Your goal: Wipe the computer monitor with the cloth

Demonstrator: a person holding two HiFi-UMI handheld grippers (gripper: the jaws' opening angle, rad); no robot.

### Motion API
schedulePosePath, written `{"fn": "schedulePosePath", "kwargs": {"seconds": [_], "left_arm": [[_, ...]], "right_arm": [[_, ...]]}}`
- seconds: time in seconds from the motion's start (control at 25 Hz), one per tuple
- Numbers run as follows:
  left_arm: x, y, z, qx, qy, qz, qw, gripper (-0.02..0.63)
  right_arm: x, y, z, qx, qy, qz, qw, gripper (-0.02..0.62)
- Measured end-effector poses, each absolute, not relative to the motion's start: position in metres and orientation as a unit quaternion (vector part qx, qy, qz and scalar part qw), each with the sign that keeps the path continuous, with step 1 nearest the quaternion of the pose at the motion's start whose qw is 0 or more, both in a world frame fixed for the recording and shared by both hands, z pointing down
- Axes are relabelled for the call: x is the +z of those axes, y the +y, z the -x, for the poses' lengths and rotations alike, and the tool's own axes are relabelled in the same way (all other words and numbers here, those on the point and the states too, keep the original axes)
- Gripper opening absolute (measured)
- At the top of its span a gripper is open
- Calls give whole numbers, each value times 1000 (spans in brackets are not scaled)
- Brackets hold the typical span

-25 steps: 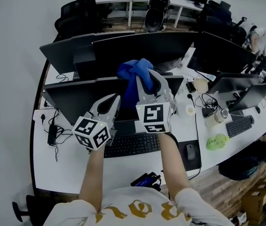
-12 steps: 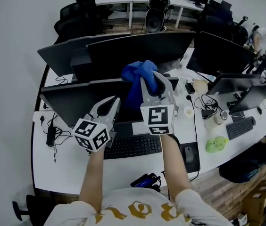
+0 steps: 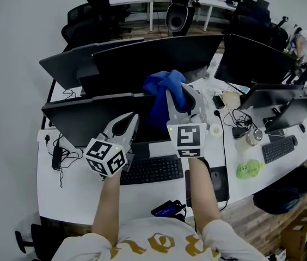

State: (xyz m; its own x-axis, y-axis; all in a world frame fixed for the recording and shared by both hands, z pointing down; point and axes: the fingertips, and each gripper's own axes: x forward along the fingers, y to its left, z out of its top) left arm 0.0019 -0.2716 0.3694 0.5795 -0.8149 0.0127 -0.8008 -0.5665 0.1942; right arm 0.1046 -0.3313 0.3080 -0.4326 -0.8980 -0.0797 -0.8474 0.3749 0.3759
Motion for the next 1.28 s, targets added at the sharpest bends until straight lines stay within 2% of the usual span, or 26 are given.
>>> {"fn": "schedulePosePath", "kwargs": {"seconds": [0.64,1.28], "left_arm": [[378,-285,-41,-23,-458,-884,89,0],[385,-286,-54,-8,-458,-884,90,0]], "right_arm": [[309,-341,-163,-154,-830,-535,26,133],[316,-352,-206,-44,-844,-530,-67,133]]}}
